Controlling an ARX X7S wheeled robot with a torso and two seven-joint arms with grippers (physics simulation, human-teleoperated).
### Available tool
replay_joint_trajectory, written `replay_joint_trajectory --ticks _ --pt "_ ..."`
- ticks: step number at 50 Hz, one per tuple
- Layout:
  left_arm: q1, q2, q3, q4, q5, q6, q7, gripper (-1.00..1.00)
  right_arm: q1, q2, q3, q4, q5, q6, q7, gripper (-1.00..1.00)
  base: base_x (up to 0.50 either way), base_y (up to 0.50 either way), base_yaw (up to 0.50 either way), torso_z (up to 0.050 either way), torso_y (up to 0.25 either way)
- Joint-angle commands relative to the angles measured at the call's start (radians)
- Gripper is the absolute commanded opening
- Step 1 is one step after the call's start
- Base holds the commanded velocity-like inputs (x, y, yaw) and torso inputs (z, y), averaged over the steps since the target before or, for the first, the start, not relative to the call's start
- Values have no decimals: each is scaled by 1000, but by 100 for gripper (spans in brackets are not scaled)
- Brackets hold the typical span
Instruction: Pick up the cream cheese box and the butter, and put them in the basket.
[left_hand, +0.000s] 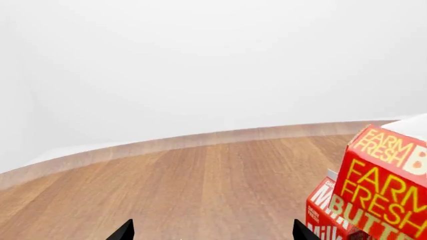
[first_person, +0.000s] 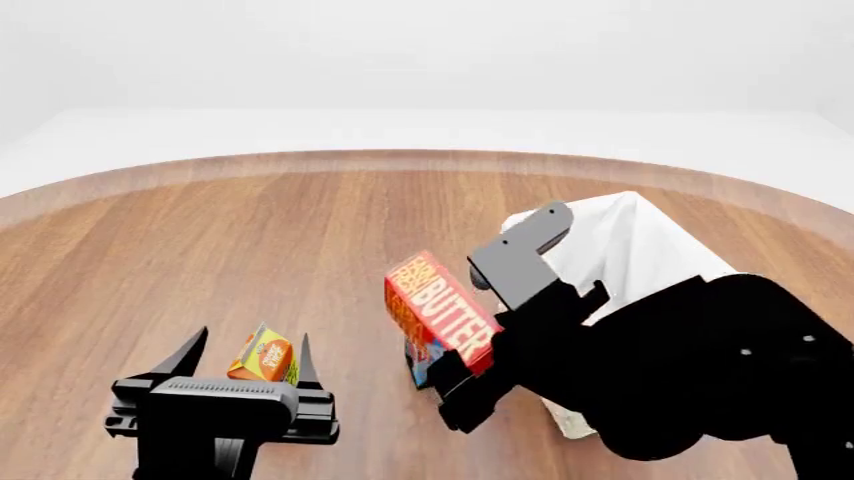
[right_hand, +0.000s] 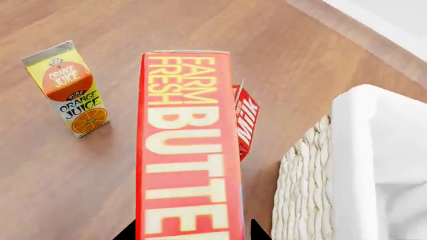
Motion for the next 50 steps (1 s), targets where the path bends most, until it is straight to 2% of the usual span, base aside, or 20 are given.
replay_joint_trajectory --ticks 1,18,50 --pt "-2 -2 1 0 -3 -1 -2 100 107 3 50 51 46 13 49 -100 0 0 0 0 0" --pt "-1 -6 -1 -3 -6 5 -4 100 247 32 76 195 96 36 53 -100 0 0 0 1 1" --pt "-3 -9 9 -3 -5 4 -11 100 320 118 87 379 13 42 -24 -100 0 0 0 0 1"
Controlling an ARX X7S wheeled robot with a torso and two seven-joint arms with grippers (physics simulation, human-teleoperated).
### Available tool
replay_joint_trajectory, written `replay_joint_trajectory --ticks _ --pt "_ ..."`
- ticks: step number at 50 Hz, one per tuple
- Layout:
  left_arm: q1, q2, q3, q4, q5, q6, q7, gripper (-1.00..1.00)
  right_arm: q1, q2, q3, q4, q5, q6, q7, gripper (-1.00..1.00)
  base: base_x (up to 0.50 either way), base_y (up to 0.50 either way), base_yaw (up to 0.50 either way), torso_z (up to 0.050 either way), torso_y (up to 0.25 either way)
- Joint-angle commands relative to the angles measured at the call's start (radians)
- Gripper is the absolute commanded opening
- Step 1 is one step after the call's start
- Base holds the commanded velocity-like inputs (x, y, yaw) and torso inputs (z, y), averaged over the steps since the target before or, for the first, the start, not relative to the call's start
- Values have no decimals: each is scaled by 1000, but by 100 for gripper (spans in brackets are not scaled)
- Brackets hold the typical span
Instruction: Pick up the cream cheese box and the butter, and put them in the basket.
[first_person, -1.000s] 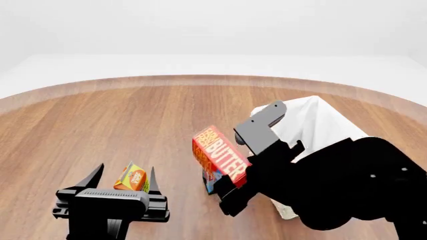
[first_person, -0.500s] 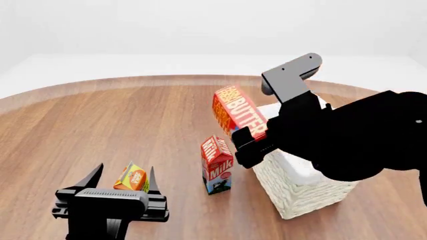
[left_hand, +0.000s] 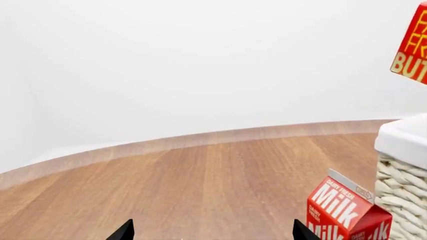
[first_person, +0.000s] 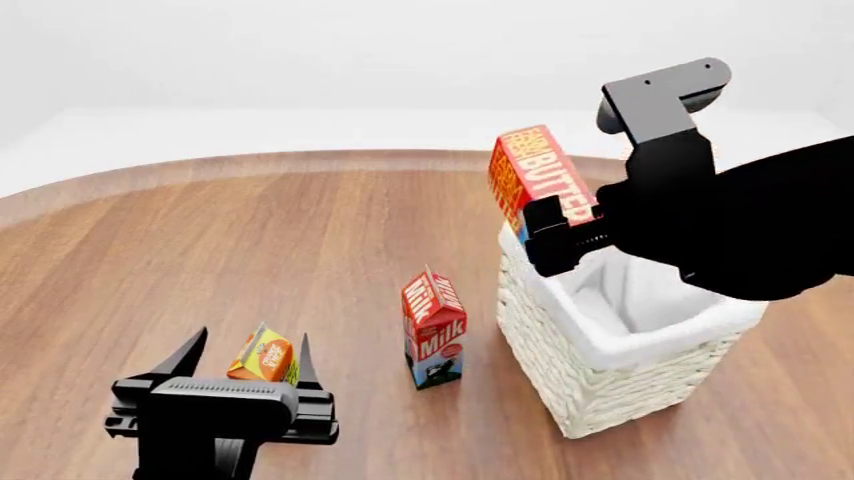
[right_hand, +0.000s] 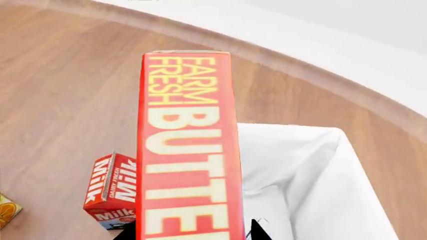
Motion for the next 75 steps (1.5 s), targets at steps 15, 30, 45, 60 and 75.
replay_joint_trajectory --ticks 15,30,45,60,75 --pt "-6 0 8 -13 1 6 -1 100 15 65 8 139 -161 -19 -102 -100 0 0 0 0 1" --pt "-8 -1 14 -13 1 6 -3 100 -36 98 -1 157 -204 -56 -133 -100 0 0 0 1 2" --pt "-8 -4 16 -10 1 3 -8 100 -83 89 -29 181 -249 -83 -154 -100 0 0 0 1 1" --pt "-8 -7 16 -6 -3 2 -12 100 -94 21 -77 255 -307 -94 -174 -100 0 0 0 0 1" --pt "-10 -6 21 -16 -2 10 -11 100 -106 -5 -107 303 -350 -106 -199 -100 0 0 0 1 1"
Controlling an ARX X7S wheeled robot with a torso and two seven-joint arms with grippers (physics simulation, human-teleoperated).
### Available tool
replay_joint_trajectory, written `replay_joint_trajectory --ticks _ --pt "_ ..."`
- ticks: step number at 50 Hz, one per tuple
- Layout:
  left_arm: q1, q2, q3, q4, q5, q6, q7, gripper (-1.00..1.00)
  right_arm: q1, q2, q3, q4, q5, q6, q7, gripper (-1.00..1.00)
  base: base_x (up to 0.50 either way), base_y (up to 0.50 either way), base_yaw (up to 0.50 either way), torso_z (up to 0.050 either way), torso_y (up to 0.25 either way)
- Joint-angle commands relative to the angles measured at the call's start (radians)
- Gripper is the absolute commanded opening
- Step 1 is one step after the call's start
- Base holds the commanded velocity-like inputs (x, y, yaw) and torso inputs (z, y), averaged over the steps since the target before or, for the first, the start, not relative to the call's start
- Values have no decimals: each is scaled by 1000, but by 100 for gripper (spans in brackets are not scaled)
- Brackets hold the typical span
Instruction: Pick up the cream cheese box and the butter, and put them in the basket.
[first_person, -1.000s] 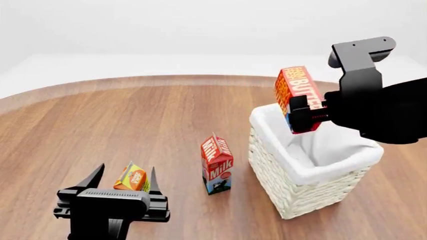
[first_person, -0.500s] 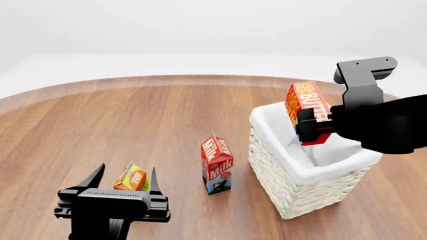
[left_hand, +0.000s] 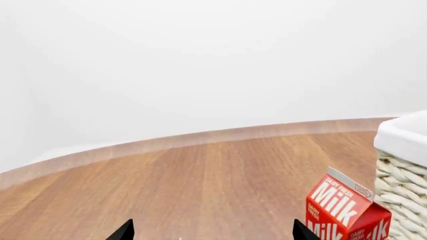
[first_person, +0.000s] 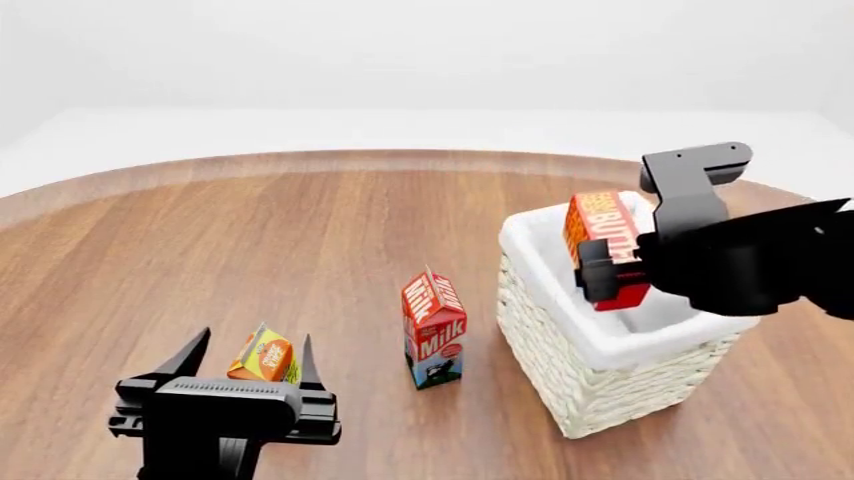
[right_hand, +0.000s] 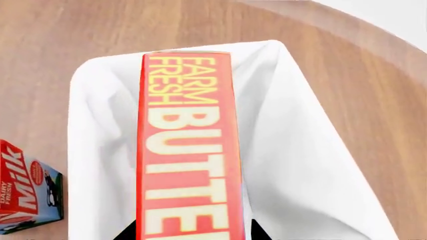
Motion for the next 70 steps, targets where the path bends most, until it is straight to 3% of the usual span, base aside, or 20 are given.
replay_joint_trajectory --ticks 1,57,58,70 --pt "-4 1 4 -4 -1 1 0 100 15 -21 2 34 -75 -6 -28 -100 0 0 0 0 0" --pt "-6 -6 13 -11 -3 10 -7 100 -2 -26 -13 134 -121 -53 -54 -100 0 0 0 1 1" --pt "-5 -7 12 -9 -4 10 -8 100 -1 -25 -12 132 -120 -52 -53 100 0 0 0 0 0" --pt "-5 -9 16 -11 1 12 -11 100 4 -13 9 113 -106 -66 -29 100 0 0 0 0 0"
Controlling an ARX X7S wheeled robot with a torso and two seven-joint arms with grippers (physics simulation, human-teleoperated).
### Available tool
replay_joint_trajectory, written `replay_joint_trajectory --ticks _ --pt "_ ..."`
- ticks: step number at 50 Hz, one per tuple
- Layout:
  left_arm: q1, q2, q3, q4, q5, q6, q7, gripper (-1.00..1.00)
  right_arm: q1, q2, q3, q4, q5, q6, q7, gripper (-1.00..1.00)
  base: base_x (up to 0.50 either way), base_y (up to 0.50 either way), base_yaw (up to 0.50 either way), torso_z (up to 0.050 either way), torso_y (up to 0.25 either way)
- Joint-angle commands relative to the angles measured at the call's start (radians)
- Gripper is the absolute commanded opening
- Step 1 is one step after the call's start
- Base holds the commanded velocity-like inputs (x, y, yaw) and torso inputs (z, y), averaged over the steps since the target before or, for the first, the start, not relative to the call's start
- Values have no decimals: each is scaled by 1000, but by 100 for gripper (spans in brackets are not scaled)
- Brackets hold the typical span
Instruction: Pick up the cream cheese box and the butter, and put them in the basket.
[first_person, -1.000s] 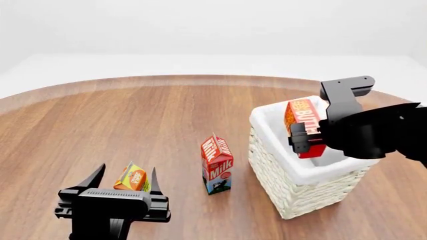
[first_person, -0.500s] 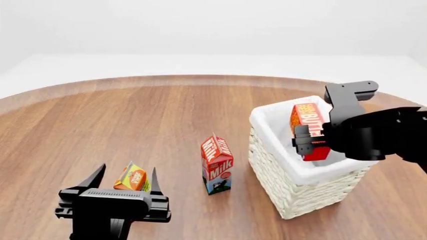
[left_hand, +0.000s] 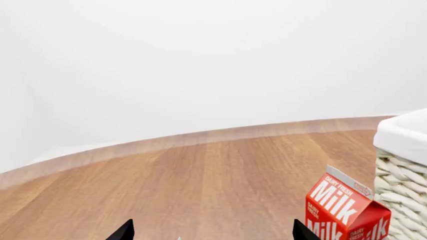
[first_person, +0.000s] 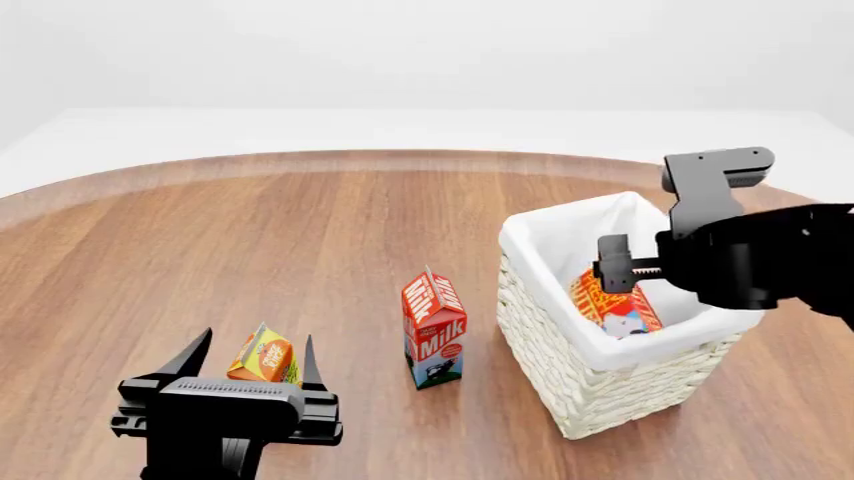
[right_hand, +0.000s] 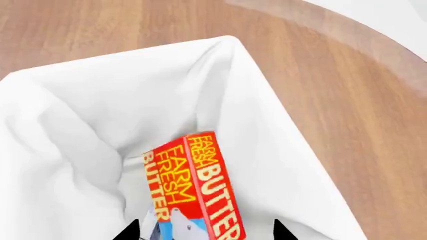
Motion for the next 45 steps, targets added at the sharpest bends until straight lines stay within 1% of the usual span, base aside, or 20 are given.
replay_joint_trajectory --ticks 1,8,18,33,45 --pt "0 -2 0 -1 0 2 -2 100 12 14 24 -31 0 -6 21 100 0 0 0 0 0" --pt "-1 -4 1 3 -2 -1 -5 100 20 38 49 -87 30 -5 51 100 0 0 0 0 0" --pt "-3 -3 5 4 -2 -3 -7 100 -11 104 111 -264 114 -33 155 100 0 0 0 0 0" --pt "-3 -6 7 6 -3 -2 -9 100 -126 199 179 -538 190 -131 280 100 0 0 0 0 0" --pt "-2 -8 7 7 -5 2 -10 100 -209 271 216 -716 230 -198 337 100 0 0 0 0 0"
